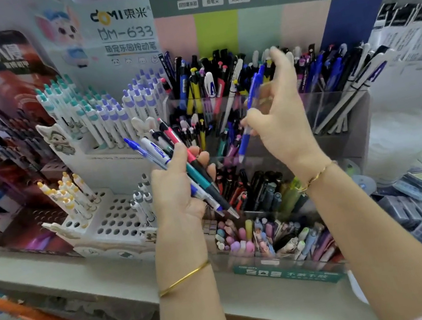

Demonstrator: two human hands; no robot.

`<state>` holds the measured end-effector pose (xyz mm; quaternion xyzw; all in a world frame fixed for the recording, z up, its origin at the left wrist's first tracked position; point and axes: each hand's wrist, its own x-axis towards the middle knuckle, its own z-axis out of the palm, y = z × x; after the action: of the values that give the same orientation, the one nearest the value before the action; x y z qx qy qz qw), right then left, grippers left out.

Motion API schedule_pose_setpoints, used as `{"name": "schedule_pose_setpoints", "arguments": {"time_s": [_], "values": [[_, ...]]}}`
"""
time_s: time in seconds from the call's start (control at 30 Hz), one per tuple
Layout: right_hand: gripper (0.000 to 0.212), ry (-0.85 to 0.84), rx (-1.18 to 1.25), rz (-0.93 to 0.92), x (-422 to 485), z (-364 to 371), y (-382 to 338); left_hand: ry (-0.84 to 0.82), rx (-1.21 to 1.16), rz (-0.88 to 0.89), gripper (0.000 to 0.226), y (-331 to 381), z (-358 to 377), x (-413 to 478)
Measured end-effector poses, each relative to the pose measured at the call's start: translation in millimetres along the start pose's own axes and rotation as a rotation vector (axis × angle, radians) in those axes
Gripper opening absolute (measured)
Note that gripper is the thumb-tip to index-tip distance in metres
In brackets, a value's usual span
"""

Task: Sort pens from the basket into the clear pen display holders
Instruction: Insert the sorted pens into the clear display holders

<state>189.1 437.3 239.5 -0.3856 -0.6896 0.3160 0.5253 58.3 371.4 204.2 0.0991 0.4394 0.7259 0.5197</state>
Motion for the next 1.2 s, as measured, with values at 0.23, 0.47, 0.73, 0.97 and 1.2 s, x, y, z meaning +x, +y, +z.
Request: {"name": "schedule_pose_setpoints", "arguments": {"time_s": [0.23, 0.47, 0.73, 0.97, 1.2], "values": [[0.057, 0.056, -0.265, -0.166, 4.1, 21.7, 4.9, 0.004, 0.079, 0.045, 0.029, 3.8, -8.9, 6.1], [0.022, -0.023, -0.560, -0.284, 9.2, 40.8, 13.3, -0.019, 0.149, 0.026, 0.023, 2.0, -14.9, 13.0], [0.036, -0.067, -0.635, -0.192, 9.9, 31.9, 13.9, -0.100, 0.266, 0.117, 0.028, -0.2, -8.9, 4.1], [0.037, -0.285, -0.183, 0.106, 4.2, 30.6, -3.2, -0.191, 0.355, 0.146, 0.032, -1.3, -1.7, 1.9], [0.029, 0.211, -0.049, -0.069, 11.8, 26.8, 1.1, 0.059, 0.374, 0.212, 0.013, 0.1, -12.3, 11.5]]}}
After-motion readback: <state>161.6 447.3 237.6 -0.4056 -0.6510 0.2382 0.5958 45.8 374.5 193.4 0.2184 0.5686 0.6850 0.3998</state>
